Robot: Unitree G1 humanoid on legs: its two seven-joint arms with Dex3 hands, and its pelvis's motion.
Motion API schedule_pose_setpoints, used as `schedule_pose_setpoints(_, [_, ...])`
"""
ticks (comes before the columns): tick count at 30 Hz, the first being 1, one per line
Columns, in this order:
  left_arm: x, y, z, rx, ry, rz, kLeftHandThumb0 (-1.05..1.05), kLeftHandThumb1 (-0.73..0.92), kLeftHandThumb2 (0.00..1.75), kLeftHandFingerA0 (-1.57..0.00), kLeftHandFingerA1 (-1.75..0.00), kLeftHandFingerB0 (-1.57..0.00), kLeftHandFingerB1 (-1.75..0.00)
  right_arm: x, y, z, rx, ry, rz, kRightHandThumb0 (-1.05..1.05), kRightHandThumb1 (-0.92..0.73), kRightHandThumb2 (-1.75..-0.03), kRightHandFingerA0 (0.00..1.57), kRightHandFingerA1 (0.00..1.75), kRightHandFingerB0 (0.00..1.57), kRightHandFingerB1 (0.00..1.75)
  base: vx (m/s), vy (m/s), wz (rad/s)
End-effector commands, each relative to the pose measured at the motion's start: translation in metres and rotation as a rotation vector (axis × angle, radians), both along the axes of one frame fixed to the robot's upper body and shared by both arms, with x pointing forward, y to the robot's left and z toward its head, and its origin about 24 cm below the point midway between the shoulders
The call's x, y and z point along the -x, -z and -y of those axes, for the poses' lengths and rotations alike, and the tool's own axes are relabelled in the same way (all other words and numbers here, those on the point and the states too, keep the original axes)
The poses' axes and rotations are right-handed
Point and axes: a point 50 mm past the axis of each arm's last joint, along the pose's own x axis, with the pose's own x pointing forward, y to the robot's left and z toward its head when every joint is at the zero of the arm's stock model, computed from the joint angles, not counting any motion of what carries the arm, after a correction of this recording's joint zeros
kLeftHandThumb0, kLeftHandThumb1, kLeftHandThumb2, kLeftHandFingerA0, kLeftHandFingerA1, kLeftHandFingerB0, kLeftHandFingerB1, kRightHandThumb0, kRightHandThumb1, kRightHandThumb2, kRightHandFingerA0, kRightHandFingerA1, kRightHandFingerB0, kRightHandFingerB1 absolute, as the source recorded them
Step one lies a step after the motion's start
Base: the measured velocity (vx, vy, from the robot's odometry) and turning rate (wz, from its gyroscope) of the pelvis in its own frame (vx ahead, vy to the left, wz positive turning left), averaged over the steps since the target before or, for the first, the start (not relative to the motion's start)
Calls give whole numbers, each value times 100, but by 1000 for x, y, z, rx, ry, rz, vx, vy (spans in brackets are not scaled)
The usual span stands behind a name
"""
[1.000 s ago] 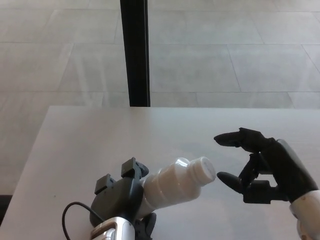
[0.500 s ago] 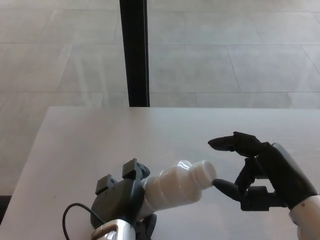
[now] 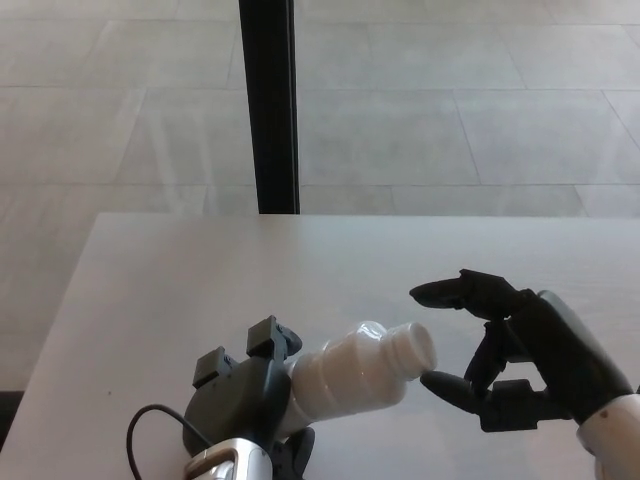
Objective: The robot uses its left hand to to lift the bottle kept on the middle of the desk and tilts it towards its right hand. It then uses its right hand to rotate its cap to open it and places the bottle and cap back on the desk
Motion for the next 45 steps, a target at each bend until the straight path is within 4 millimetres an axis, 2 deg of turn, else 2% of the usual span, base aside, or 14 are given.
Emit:
schedule_pose_setpoints(1, [6, 14, -4, 1, -8, -71, 14, 43, 134, -91, -159, -84, -120, 0, -1, 0, 16, 6, 18, -69, -52, -57, 98, 113, 52, 46, 0, 0, 0])
schedule_pose_setpoints(13, [7, 16, -4, -13, 6, -75, 13, 45, 129, -90, -160, -83, -122, 2, 2, 0, -12, 42, 49, -53, -59, -58, 108, 100, 58, 48, 0, 0, 0])
schedule_pose_setpoints(20, [8, 17, -2, -29, 10, -65, 14, 44, 129, -89, -155, -85, -121, 3, 3, 1, -61, 46, 64, -43, -65, -62, 119, 117, 66, 51, 0, 0, 0])
schedule_pose_setpoints(21, [8, 17, -1, -29, 12, -65, 15, 42, 131, -90, -157, -85, -121, 3, 3, 1, -56, 48, 70, -47, -48, -90, 123, 117, 60, 64, 0, 0, 0])
schedule_pose_setpoints(22, [8, 17, -1, -29, 14, -66, 16, 42, 133, -90, -159, -86, -124, 3, 3, 1, -48, 50, 79, -45, -65, -63, 123, 119, 68, 53, 0, 0, 0])
schedule_pose_setpoints(27, [8, 17, -1, -6, 1, -71, 15, 44, 132, -93, -163, -84, -124, 3, 4, -1, -57, 52, 79, -43, -64, -64, 125, 126, 72, 55, 0, 0, 0])
schedule_pose_setpoints(29, [7, 16, -1, 3, -6, -79, 14, 46, 132, -92, -164, -84, -126, 3, 4, -1, -52, 50, 95, -47, -50, -88, 128, 127, 70, 66, 0, 0, 0])
schedule_pose_setpoints(31, [6, 16, -1, -28, 3, -74, 12, 45, 128, -91, -161, -83, -115, 3, 5, -1, -51, 53, 99, -47, -50, -88, 128, 128, 73, 67, 0, 0, 0])
schedule_pose_setpoints(32, [7, 16, -1, -8, 3, -68, 13, 47, 128, -91, -161, -82, -119, 4, 5, -2, -34, 60, 107, -42, -61, -68, 126, 135, 82, 57, 0, 0, 0])
schedule_pose_setpoints(40, [6, 16, 0, -13, 20, -61, 16, 44, 131, -95, -160, -86, -119, 5, 8, -4, -18, 48, 117, -41, -58, -73, 123, 138, 86, 58, 0, 0, 0])
schedule_pose_setpoints(42, [6, 16, 1, -17, 21, -69, 15, 44, 132, -91, -161, -83, -124, 5, 9, -5, -8, 42, 117, -43, -56, -69, 113, 159, 97, 63, 0, 0, 0])
schedule_pose_setpoints(43, [6, 16, 1, -9, 12, -75, 16, 43, 132, -90, -160, -84, -124, 5, 9, -5, -2, 32, 119, -42, -43, -96, 131, 136, 89, 79, 0, 0, 0])
schedule_pose_setpoints(44, [6, 16, 1, -9, 12, -74, 16, 43, 132, -90, -160, -84, -124, 5, 9, -5, 1, 30, 119, -42, -43, -96, 131, 136, 89, 79, 0, 0, 0])
schedule_pose_setpoints(45, [6, 16, 1, -6, 11, -70, 17, 42, 133, -91, -161, -85, -126, 5, 9, -5, 21, 18, 121, -44, -58, -69, 109, 162, 99, 72, 0, 0, 0])
